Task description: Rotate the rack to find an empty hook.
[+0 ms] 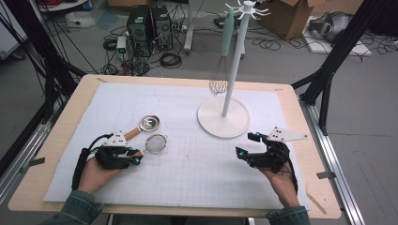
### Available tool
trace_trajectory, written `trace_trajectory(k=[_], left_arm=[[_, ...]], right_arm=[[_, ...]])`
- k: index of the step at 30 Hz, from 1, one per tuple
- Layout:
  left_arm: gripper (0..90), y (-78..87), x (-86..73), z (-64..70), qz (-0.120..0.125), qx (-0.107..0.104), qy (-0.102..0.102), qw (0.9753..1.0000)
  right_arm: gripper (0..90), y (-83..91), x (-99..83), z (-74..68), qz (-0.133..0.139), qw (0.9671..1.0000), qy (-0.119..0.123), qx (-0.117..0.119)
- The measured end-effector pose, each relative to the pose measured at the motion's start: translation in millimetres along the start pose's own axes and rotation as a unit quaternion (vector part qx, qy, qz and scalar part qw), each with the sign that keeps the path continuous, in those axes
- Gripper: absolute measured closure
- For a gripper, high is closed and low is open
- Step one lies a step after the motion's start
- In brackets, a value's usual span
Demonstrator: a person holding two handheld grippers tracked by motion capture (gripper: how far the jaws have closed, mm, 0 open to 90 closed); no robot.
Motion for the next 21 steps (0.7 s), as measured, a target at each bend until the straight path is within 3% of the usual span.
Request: trace_trajectory(k=[12, 21], left_arm=[[68.2, -5.0, 21.3, 19.0, 0.017, -0.032, -0.024, 0.9991], [68.2, -13.3, 38.3, 40.0, 0.022, -0.067, -0.055, 0.996]], right_arm=[[21.3, -1.7, -0.9, -2.6, -0.005, 1.0, 0.004, 0.005], [21.3, -3.0, -2.1, -5.7, -0.01, 0.9999, 0.005, 0.01]])
Point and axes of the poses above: each handheld gripper's, and its own axes: y roughly backward along the jaws, x roughly out of its top, z roughly to its right, the point moved 9 cm from there along -y, roughly forward along the jaws, and after that the axes turned 13 degrees about x, right-handed, at the moved point
